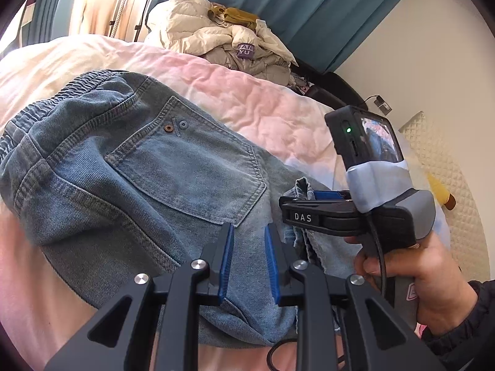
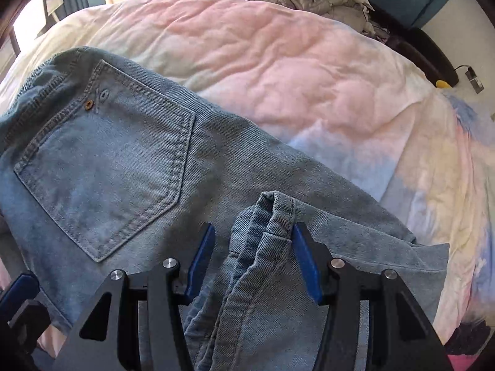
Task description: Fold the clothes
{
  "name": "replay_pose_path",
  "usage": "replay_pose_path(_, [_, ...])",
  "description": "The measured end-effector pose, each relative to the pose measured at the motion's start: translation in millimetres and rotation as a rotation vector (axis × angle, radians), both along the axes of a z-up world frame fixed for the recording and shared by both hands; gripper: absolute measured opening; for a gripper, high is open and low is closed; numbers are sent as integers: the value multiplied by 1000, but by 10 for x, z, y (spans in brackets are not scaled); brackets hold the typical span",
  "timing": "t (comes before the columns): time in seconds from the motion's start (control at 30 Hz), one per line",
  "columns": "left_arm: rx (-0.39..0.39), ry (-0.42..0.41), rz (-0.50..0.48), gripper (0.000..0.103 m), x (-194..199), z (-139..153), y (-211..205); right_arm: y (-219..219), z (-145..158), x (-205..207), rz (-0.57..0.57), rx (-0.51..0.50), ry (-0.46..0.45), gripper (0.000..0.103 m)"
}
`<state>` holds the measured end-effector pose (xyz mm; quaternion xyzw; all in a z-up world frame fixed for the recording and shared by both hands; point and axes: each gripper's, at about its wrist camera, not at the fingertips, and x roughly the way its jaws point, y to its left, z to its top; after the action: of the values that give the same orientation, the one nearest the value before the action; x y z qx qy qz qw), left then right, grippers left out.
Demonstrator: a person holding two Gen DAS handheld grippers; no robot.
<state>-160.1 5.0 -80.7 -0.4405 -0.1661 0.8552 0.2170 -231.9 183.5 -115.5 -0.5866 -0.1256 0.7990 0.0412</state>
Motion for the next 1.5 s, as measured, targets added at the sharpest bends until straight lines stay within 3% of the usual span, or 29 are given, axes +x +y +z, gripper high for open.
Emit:
replay_pose_path(0.13, [-11,5,-2,21,23,0,9,158,-82,39,-40,-1,19,37])
replay_pose_path(0.2, [-9,7,0,21,26,2,1,283,25,87,-91,-37,80,26])
replay_pose_path(0.37, [0,5,10,21,27,11,-28,531,404,167,-148,-103,235,22])
replay_pose_path(0.5, [-5,6,21,21,29,12,-51,525,612,-14,-173,-143,293,22])
replay_pose_path(0.73, [-21,-12,13,21,-12,-80,-15,505,172,-294,-139,-222,217,25])
replay_pose_path(0.8, [-1,-23,-11,21,-29,-126,17,531,106,-278,-132,-260,219,33])
replay_pose_path(0.9, [43,-43,-59,21,-56,-195,98,573,59,-236,-115,-310,226,37])
replay_pose_path(0.97, [96,-68,-108,21,-64,-242,160,614,141,-140,-90,-341,231,37])
replay_pose_path(1.1, [236,-155,-233,21,-55,-352,328,852,291,198,-144,-505,264,39])
replay_pose_path(1.17, [239,-166,-263,27,-20,-387,429,999,325,396,-202,-577,267,39])
replay_pose_path(1.37, [183,-123,-278,29,38,-396,579,1296,481,951,-349,-772,273,39])
replay_pose_path(1.5, [161,-107,-232,29,15,-408,548,1296,380,1233,-382,-794,248,40])
